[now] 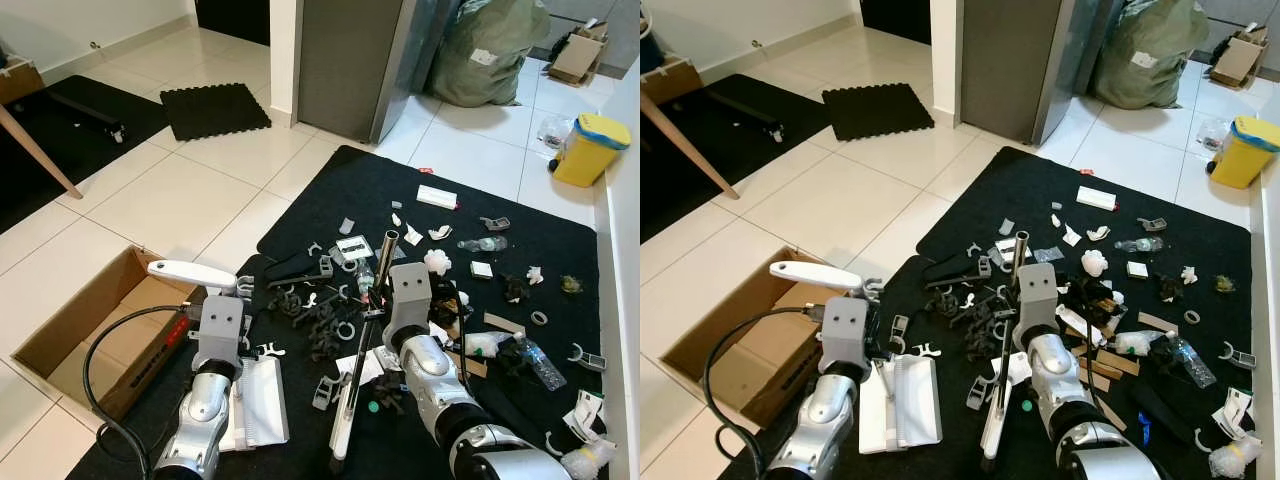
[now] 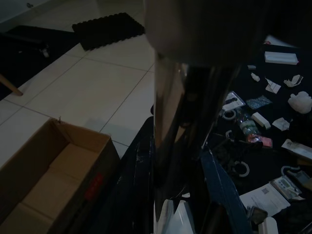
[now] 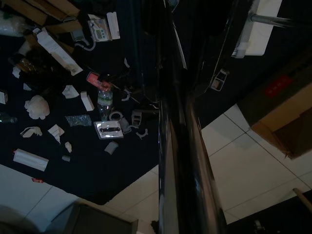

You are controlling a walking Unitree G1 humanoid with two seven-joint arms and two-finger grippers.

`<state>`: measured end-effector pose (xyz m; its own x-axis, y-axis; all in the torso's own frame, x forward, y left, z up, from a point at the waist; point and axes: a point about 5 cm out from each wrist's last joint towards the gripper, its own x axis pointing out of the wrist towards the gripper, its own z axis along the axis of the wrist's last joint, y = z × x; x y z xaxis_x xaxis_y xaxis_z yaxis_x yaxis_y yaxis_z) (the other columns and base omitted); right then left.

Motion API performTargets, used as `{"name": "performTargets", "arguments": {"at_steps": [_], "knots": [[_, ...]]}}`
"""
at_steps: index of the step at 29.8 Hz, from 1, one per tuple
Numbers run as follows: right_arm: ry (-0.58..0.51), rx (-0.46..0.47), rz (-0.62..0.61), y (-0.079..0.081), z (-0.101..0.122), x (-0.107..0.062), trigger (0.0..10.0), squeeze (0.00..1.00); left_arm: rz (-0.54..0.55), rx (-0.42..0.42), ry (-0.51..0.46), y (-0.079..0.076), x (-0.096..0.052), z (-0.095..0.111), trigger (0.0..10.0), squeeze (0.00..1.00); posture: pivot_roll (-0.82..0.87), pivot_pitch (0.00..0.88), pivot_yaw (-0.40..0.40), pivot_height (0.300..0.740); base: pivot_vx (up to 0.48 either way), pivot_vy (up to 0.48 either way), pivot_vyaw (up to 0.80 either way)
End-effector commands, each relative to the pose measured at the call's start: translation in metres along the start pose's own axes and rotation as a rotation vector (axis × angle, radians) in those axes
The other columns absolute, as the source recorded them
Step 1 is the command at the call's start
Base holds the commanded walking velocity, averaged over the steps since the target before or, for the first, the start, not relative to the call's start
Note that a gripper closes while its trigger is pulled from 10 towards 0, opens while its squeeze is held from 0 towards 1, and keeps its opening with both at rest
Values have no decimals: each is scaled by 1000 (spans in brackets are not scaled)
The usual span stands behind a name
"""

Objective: Sweep floor

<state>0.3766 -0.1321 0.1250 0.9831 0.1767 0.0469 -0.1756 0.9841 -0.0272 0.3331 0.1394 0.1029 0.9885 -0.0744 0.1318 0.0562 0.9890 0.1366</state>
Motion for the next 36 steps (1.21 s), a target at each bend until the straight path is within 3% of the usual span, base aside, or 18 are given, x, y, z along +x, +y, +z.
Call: {"name": "performTargets", "arguments": {"at_steps": [1, 4, 9, 12, 15, 18, 21, 36], "knots": [[-48, 5, 1, 0, 8, 2, 10000, 0, -1, 1, 26, 5, -5, -9, 10000, 0, 89, 304, -33, 740, 0, 0, 0], [-59, 4, 13, 1, 11, 4, 10000, 0, -18, -90, -49, 2, 7, 10, 10000, 0, 79, 304, -41, 740, 0, 0, 0], [-61, 3, 15, 0, 12, 4, 10000, 0, -25, -143, -97, 1, 14, 23, 10000, 0, 77, 303, -43, 740, 0, 0, 0], [-57, -1, 17, -1, 12, 4, 10000, 0, -46, -200, -169, 0, 18, 41, 10000, 0, 79, 302, -45, 740, 0, 0, 0], [-54, -2, 18, -1, 12, 4, 10000, 0, -52, -213, -171, -1, 18, 43, 10000, 0, 83, 302, -45, 740, 0, 0, 0], [-48, -2, 24, 1, 10, 4, 10000, 0, -59, -240, -106, -4, 12, 27, 10000, 0, 78, 301, -46, 740, 0, 0, 0], [-46, -3, 25, 1, 10, 4, 10000, 0, -52, -248, -100, -5, 9, 24, 10000, 0, 81, 302, -47, 740, 0, 0, 0], [-33, -8, 26, 1, 8, 3, 10000, 0, -86, -235, -130, -15, 11, 38, 10000, 0, 86, 292, -42, 740, 0, 0, 0]]}}
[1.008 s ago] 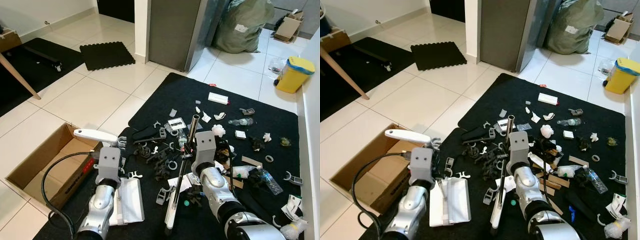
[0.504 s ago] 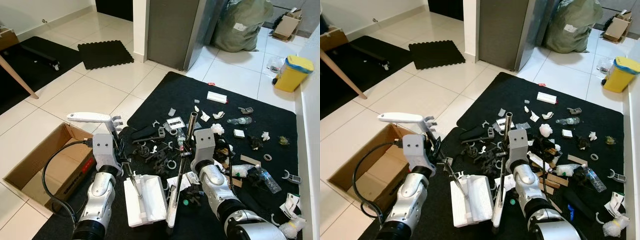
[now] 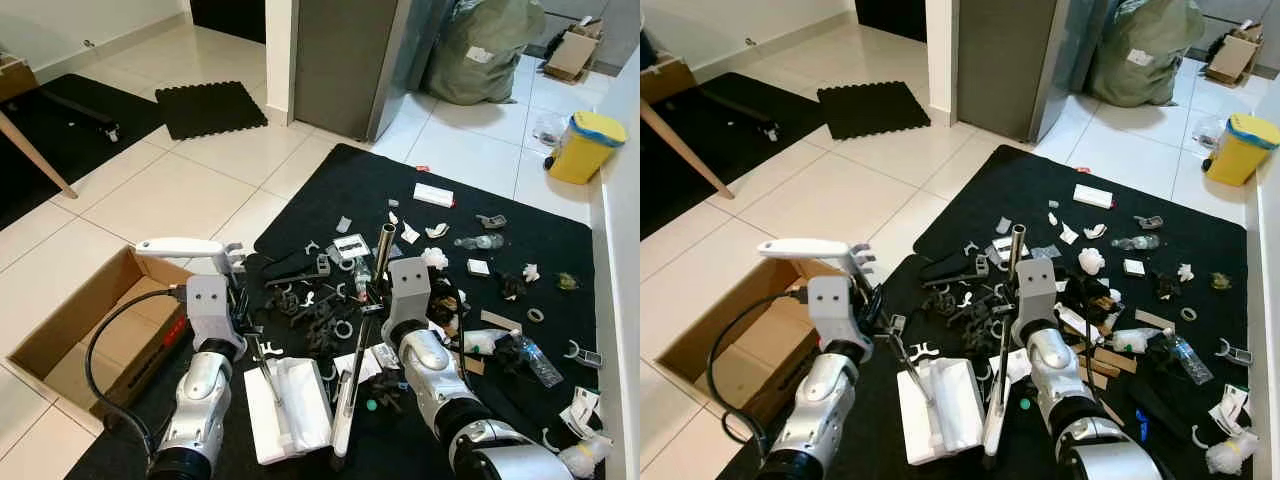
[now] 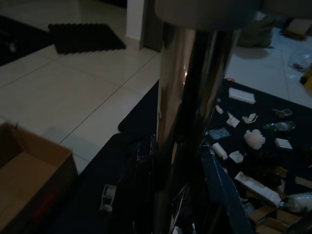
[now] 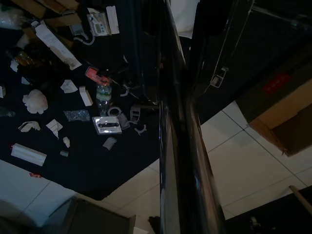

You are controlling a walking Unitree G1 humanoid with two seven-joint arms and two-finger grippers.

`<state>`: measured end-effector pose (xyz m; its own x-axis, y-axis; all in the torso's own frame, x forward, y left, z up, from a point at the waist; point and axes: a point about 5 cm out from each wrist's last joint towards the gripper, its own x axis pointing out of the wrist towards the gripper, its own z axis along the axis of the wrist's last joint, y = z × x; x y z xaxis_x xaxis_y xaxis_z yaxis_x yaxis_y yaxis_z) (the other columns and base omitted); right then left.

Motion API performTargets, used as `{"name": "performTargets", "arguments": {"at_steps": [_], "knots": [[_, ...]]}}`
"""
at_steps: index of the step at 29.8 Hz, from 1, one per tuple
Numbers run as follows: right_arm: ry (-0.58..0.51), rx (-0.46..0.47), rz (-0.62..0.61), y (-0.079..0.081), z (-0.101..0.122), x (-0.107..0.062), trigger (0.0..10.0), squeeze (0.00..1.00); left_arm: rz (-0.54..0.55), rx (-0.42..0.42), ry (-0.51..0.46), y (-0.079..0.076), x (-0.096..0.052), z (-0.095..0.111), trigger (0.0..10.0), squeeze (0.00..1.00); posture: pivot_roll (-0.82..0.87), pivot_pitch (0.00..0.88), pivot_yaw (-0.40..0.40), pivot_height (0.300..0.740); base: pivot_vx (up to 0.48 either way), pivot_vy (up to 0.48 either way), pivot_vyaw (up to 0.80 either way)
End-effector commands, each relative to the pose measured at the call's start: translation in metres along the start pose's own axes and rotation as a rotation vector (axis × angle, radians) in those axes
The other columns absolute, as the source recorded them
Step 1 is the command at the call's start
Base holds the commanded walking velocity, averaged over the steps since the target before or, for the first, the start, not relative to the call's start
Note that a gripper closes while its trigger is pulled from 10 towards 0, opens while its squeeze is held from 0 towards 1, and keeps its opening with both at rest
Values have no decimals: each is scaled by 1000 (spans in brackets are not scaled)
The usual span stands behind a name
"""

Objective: Sweep floor

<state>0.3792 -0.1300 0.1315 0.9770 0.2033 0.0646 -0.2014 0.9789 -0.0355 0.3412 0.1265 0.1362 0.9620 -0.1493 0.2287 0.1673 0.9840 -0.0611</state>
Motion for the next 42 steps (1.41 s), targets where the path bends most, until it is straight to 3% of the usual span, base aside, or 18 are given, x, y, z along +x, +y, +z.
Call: {"name": "performTargets", "arguments": {"at_steps": [1, 7, 11, 13, 25, 37, 42], "knots": [[-12, -2, 1, 0, 1, 0, 10000, 0, -17, -24, -34, -11, -1, 5, 10000, 0, 86, 292, -42, 740, 0, 0, 0], [0, -5, 3, 0, -2, -1, 10000, 0, -2, -18, -32, -13, -5, 5, 10000, 0, 92, 288, -40, 740, 0, 0, 0], [8, -5, 3, 1, -4, -2, 10000, 0, -82, 141, -32, -14, -14, 1, 10000, 0, 96, 288, -37, 740, 0, 0, 0], [11, -6, 3, 1, -4, -2, 10000, 0, -102, 169, -31, -15, -16, 0, 10000, 0, 96, 287, -37, 740, 0, 0, 0], [18, -9, 0, 0, -6, -3, 10000, 0, -60, 153, 33, -9, -15, -13, 10000, 0, 85, 291, -39, 740, 0, 0, 0], [21, -10, -2, 0, -7, -4, 10000, 0, -35, 161, 128, -2, -25, -35, 10000, 0, 84, 301, -42, 740, 0, 0, 0], [23, -9, -1, 0, -7, -4, 10000, 0, 19, 186, 199, 9, -33, -52, 10000, 0, 78, 303, -42, 740, 0, 0, 0]]}}
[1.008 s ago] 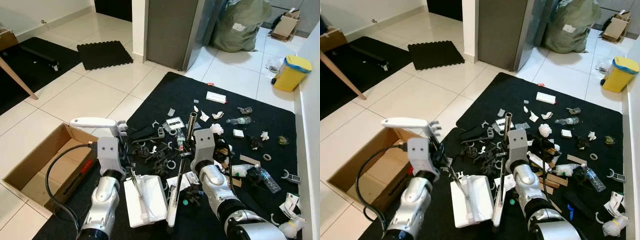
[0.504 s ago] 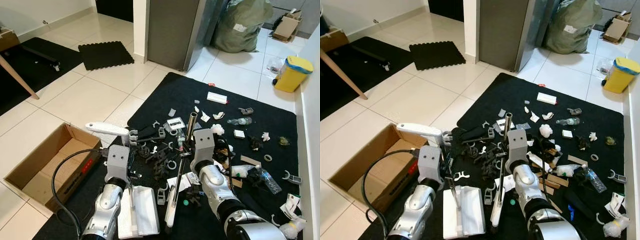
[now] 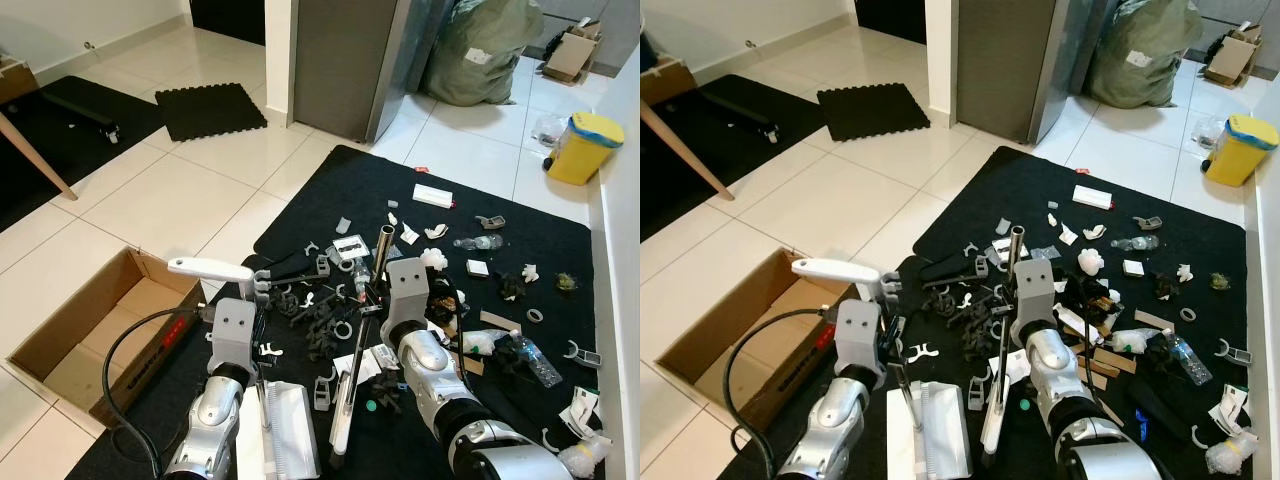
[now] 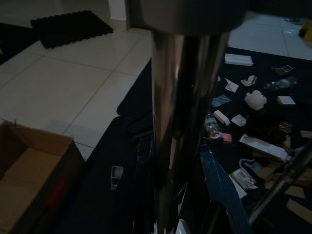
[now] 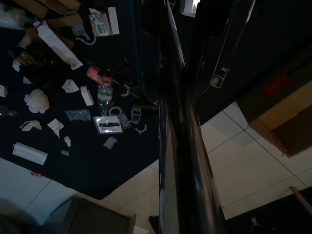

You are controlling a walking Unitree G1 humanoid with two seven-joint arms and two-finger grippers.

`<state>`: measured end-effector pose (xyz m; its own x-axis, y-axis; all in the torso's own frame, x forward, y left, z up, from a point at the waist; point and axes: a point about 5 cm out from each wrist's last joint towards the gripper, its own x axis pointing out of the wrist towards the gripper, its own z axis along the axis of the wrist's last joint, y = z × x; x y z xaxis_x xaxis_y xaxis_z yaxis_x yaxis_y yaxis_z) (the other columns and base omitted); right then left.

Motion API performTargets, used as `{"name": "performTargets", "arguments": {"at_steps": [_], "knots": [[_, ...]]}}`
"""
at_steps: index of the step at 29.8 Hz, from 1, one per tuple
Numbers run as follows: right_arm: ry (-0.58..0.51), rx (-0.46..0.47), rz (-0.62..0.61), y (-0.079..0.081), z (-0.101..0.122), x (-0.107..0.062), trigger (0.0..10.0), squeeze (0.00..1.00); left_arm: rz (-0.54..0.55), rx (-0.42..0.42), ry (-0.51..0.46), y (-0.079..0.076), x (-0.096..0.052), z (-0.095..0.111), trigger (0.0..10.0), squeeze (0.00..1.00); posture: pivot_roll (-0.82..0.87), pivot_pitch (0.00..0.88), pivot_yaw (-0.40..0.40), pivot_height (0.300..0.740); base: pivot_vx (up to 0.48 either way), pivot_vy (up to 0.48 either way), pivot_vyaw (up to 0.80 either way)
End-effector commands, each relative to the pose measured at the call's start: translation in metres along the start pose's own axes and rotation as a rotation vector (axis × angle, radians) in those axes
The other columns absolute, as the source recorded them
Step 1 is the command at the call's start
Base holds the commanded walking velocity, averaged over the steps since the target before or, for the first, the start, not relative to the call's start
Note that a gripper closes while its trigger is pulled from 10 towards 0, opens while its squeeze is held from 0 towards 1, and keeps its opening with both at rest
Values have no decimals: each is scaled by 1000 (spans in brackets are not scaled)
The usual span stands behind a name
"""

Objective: Sweep floor

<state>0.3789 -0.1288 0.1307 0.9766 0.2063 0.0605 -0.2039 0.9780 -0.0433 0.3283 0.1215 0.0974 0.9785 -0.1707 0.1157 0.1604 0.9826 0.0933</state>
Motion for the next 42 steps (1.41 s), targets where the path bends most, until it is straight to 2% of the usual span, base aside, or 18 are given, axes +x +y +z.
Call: {"name": "performTargets", "arguments": {"at_steps": [1, 6, 9, 11, 14, 16, 19, 25, 27, 29, 30, 33, 36, 39, 42], "knots": [[19, -1, -4, -1, -7, -4, 10000, 0, 34, 29, 88, 11, -11, -19, 10000, 0, 78, 303, -42, 740, 0, 0, 0], [22, 6, 7, -1, -7, -4, 10000, 0, 77, 30, 88, 17, -10, -19, 10000, 0, 82, 305, -42, 740, 0, 0, 0], [0, 45, 45, 4, -4, -3, 10000, 0, 90, 37, 75, 18, -9, -16, 10000, 0, 90, 307, -40, 740, 0, 0, 0], [-59, 66, 93, 13, 8, 3, 10000, 0, 88, 40, 75, 18, -9, -16, 10000, 0, 84, 307, -39, 740, 0, 0, 0], [-77, 53, 161, 22, 15, 6, 10000, 0, 85, 39, 72, 17, -9, -16, 10000, 0, 79, 305, -41, 740, 0, 0, 0], [-47, 41, 195, 25, 12, 6, 10000, 0, 84, 39, 71, 17, -9, -16, 10000, 0, 80, 305, -41, 740, 0, 0, 0], [60, 5, 323, 35, -10, -4, 10000, 0, 87, 38, 65, 17, -8, -17, 10000, 0, 81, 305, -43, 740, 0, 0, 0], [84, -2, 393, 38, -18, -10, 10000, 0, 90, 41, 66, 17, -8, -17, 10000, 0, 79, 307, -41, 740, 0, 0, 0], [61, -2, 359, 35, -15, -9, 10000, 0, 89, 42, 67, 17, -8, -17, 10000, 0, 80, 306, -40, 740, 0, 0, 0], [-25, 36, 296, 26, 2, -1, 10000, 0, 89, 43, 68, 17, -8, -18, 10000, 0, 83, 306, -40, 740, 0, 0, 0], [-25, 36, 296, 26, 2, -1, 10000, 0, 89, 43, 68, 17, -8, -18, 10000, 0, 83, 306, -40, 740, 0, 0, 0], [-135, 53, 283, 22, 30, 8, 10000, 0, 88, 44, 69, 18, -8, -18, 10000, 0, 83, 306, -39, 740, 0, 0, 0], [-195, 48, 294, 21, 46, 12, 10000, 0, 89, 44, 68, 18, -8, -18, 10000, 0, 80, 306, -40, 740, 0, 0, 0], [-230, 52, 304, 21, 54, 13, 10000, 0, 88, 44, 67, 18, -8, -18, 10000, 0, 80, 307, -41, 740, 0, 0, 0], [-228, 53, 301, 22, 52, 13, 10000, 0, 88, 44, 65, 18, -8, -18, 10000, 0, 83, 308, -39, 740, 0, 0, 0]]}}
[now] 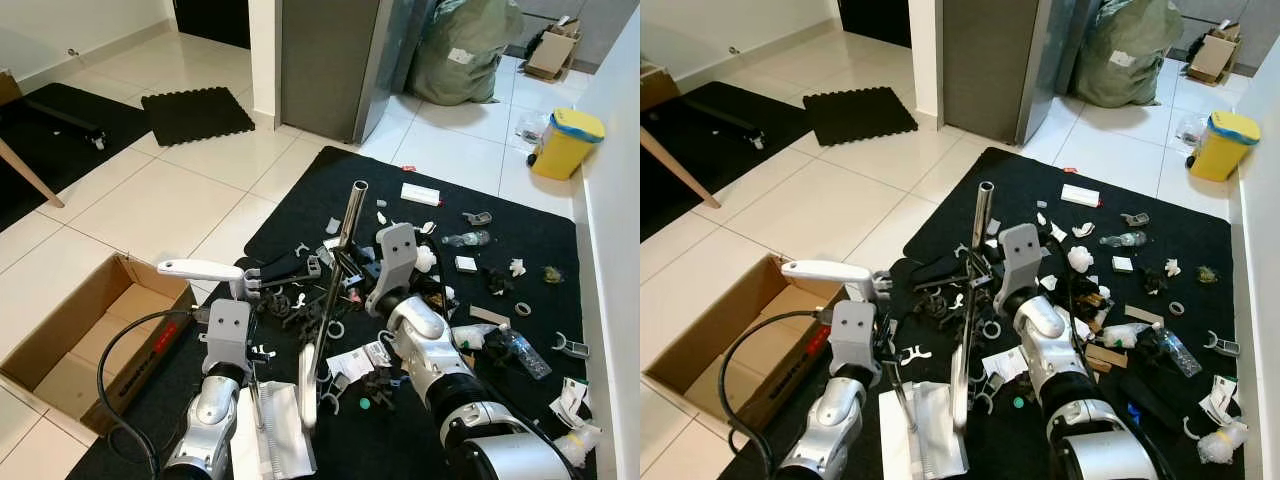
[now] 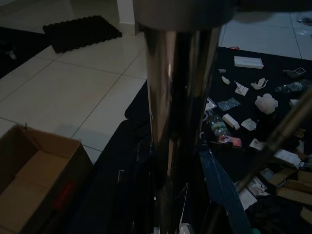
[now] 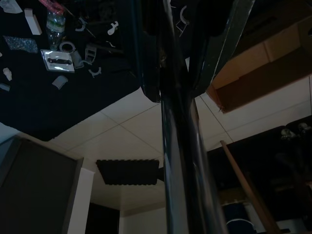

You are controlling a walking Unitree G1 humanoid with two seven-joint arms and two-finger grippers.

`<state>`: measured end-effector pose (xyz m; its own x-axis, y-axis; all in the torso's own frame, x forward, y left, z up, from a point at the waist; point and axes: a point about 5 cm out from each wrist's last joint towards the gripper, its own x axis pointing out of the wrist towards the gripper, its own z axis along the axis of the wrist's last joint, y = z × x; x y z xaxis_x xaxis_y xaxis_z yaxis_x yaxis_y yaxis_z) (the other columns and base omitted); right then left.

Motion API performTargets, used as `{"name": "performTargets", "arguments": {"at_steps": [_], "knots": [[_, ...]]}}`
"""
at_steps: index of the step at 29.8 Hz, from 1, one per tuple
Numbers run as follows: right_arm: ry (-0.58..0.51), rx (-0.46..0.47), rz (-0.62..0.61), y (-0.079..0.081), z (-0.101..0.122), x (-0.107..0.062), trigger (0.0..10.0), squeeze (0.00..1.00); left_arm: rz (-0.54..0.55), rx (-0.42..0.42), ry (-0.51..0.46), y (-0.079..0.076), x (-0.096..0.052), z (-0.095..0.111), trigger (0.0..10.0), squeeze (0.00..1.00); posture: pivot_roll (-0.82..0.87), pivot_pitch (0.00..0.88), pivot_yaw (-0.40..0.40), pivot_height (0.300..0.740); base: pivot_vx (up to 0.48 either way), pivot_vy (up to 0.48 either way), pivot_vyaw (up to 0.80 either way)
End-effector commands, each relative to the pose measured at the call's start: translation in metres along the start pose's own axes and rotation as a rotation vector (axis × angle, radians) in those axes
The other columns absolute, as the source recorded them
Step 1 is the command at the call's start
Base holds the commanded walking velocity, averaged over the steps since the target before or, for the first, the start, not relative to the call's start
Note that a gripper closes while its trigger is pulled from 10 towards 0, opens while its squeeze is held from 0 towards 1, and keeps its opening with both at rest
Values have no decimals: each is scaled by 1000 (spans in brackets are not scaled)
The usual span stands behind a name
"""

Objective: Sweep floor

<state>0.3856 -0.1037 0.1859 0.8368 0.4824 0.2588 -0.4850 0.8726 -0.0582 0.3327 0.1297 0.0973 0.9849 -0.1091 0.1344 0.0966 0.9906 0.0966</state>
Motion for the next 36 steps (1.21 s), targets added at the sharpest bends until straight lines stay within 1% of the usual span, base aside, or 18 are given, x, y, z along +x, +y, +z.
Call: {"name": "performTargets", "arguments": {"at_steps": [1, 6, 11, 13, 14, 16, 17, 19, 21, 22, 24, 26, 29, 30, 31, 34, 35, 36], "knots": [[-8, 8, -12, 3, -6, -3, 10000, 0, 24, 35, 76, 10, -10, -17, 10000, 0, 86, 309, -38, 740, 0, 0, 0], [98, -203, -34, 20, -31, -12, 10000, 0, 23, 39, 75, 11, -11, -17, 10000, 0, 95, 313, -34, 740, 0, 0, 0], [143, -229, -31, 26, -42, -16, 10000, 0, 22, 42, 75, 12, -12, -18, 10000, 0, 107, 314, -32, 740, 0, 0, 0], [147, -212, -47, 25, -43, -17, 10000, 0, 23, 43, 75, 12, -12, -18, 10000, 0, 111, 313, -33, 740, 0, 0, 0], [127, -130, -85, 18, -38, -15, 10000, 0, 25, 45, 74, 14, -12, -18, 10000, 0, 107, 312, -33, 740, 0, 0, 0], [119, -103, -98, 16, -36, -14, 10000, 0, 26, 46, 74, 14, -13, -18, 10000, 0, 105, 312, -33, 740, 0, 0, 0], [104, -61, -112, 11, -32, -12, 10000, 0, 26, 46, 74, 14, -13, -18, 10000, 0, 104, 311, -34, 740, 0, 0, 0], [67, -38, -144, 2, -23, -10, 10000, 0, 24, 45, 76, 13, -12, -18, 10000, 0, 99, 307, -35, 740, 0, 0, 0], [46, -107, -165, -5, -17, -10, 10000, 0, 21, 43, 75, 11, -11, -17, 10000, 0, 95, 306, -35, 740, 0, 0, 0], [46, -107, -165, -5, -17, -10, 10000, 0, 21, 43, 75, 11, -11, -17, 10000, 0, 95, 306, -35, 740, 0, 0, 0], [51, -161, -165, -6, -18, -12, 10000, 0, 18, 41, 73, 10, -10, -17, 10000, 0, 96, 305, -35, 740, 0, 0, 0], [54, -179, -169, -5, -19, -12, 10000, 0, 17, 40, 72, 10, -10, -17, 10000, 0, 98, 307, -34, 740, 0, 0, 0], [41, -161, -188, -5, -17, -11, 10000, 0, 17, 41, 71, 11, -10, -17, 10000, 0, 103, 312, -33, 740, 0, 0, 0], [19, -96, -217, -7, -13, -8, 10000, 0, 18, 43, 70, 12, -11, -17, 10000, 0, 105, 315, -30, 740, 0, 0, 0], [19, -96, -217, -7, -13, -8, 10000, 0, 18, 43, 70, 12, -11, -17, 10000, 0, 105, 315, -30, 740, 0, 0, 0], [-25, -19, -244, -12, -3, -3, 10000, 0, 19, 46, 69, 13, -12, -17, 10000, 0, 109, 316, -29, 740, 0, 0, 0], [-46, -39, -242, -14, 3, 0, 10000, 0, 19, 45, 69, 13, -12, -17, 10000, 0, 104, 317, -30, 740, 0, 0, 0], [-46, -39, -242, -14, 3, 0, 10000, 0, 19, 45, 69, 13, -12, -17, 10000, 0, 104, 317, -30, 740, 0, 0, 0]]}}
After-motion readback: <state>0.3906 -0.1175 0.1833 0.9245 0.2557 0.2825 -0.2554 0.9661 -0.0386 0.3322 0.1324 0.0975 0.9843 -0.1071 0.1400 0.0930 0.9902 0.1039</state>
